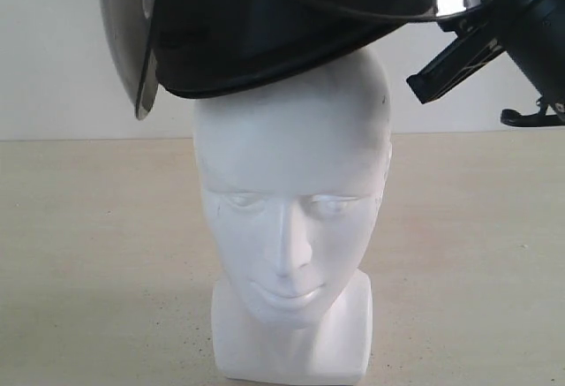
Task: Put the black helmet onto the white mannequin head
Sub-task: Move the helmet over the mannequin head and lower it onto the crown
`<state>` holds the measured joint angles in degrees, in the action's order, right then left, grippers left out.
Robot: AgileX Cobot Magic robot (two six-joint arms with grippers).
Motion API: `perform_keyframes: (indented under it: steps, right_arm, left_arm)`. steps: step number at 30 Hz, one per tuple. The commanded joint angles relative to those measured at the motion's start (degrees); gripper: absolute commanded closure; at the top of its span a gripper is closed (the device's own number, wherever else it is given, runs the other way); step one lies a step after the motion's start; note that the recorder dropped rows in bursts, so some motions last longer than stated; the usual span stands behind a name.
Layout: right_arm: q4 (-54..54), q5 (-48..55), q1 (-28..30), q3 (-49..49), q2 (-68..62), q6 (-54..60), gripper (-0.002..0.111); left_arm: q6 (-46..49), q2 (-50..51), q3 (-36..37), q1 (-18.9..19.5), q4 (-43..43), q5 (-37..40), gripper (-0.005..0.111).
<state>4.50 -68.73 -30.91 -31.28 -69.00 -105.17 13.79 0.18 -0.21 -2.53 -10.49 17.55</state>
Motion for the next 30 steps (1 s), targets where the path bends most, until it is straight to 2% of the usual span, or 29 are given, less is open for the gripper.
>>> perform_keyframes:
  steps: [1, 4, 8, 28, 30]
  right_arm:
    - [-8.4, 4.9, -5.1, 0.6, 0.9, 9.7, 0.108]
    - [-15.0, 4.7, -8.8, 0.6, 0.9, 17.8, 0.108]
    - [-16.9, 4.7, -9.1, 0.6, 0.9, 21.1, 0.108]
    - [-20.1, 1.3, -9.1, 6.7, 0.9, 21.4, 0.108]
    - [-21.9, 2.5, -10.9, 6.7, 0.9, 22.0, 0.108]
  left_arm:
    - [0.0, -0.2, 0.2, -0.2, -0.6, 0.0, 0.102]
    - [0.0, -0.2, 0.2, -0.2, -0.6, 0.0, 0.102]
    - [0.0, -0.2, 0.2, -0.2, -0.6, 0.0, 0.102]
    - [0.0, -0.2, 0.2, -0.2, -0.6, 0.0, 0.102]
    - [0.0, -0.2, 0.2, -0.2, -0.6, 0.0, 0.102]
